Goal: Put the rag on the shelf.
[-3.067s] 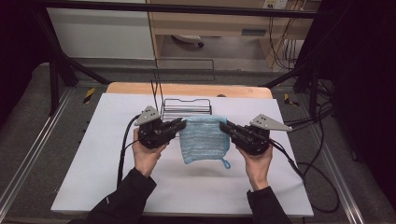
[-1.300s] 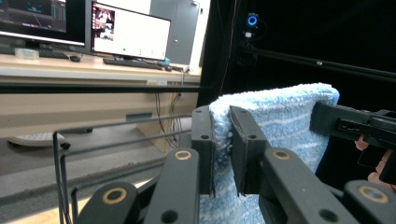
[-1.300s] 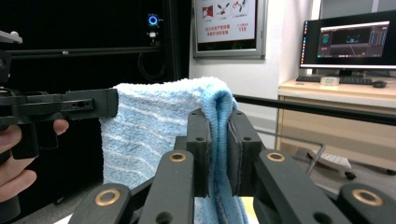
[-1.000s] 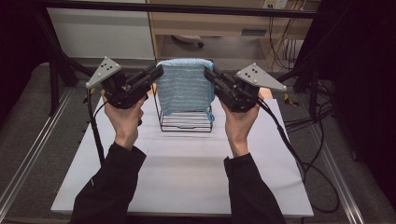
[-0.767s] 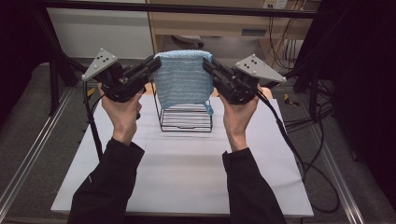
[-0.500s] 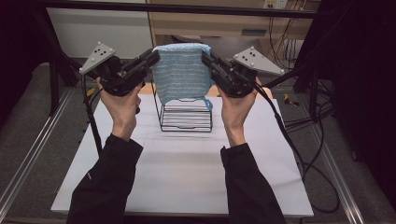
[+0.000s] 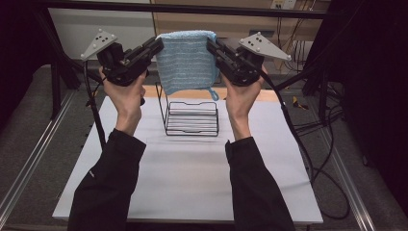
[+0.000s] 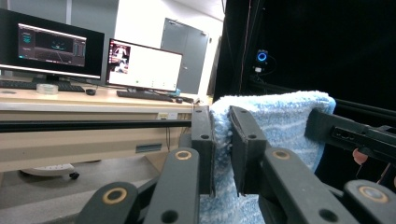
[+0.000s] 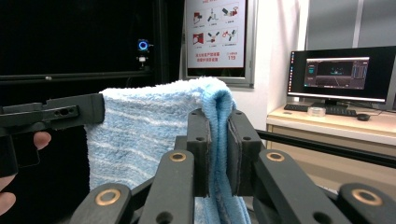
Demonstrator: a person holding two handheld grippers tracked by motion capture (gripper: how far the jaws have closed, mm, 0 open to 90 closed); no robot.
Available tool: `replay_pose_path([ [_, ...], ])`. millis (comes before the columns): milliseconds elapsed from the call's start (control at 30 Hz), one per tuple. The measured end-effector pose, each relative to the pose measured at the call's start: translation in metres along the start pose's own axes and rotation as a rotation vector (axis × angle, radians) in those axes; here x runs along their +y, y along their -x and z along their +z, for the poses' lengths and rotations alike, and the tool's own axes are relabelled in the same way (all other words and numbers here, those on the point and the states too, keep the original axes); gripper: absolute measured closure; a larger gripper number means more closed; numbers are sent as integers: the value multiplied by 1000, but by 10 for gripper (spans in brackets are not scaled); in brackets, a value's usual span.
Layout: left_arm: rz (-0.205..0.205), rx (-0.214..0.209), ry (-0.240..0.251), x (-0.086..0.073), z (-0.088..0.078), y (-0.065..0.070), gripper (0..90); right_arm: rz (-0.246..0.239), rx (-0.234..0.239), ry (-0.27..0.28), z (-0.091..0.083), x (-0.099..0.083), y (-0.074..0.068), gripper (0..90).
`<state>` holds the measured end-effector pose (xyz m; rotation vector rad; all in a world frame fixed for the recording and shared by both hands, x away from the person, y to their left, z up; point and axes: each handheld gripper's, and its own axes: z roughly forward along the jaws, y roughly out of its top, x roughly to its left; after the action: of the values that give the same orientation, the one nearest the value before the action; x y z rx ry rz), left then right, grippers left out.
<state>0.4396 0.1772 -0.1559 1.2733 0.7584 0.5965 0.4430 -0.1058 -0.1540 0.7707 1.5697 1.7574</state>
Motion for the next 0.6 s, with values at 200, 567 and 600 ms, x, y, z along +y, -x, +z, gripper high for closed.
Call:
replay_pose_path([
  [200, 3, -1, 12, 8, 7, -1, 803, -3, -1, 14, 6, 9, 5, 817],
  [567, -5, -1, 23, 21, 20, -6, 802, -12, -7, 22, 17, 20, 14, 817],
  [600, -8, -3, 22, 22, 21, -7, 802, -15, -11, 23, 19, 21, 15, 817],
])
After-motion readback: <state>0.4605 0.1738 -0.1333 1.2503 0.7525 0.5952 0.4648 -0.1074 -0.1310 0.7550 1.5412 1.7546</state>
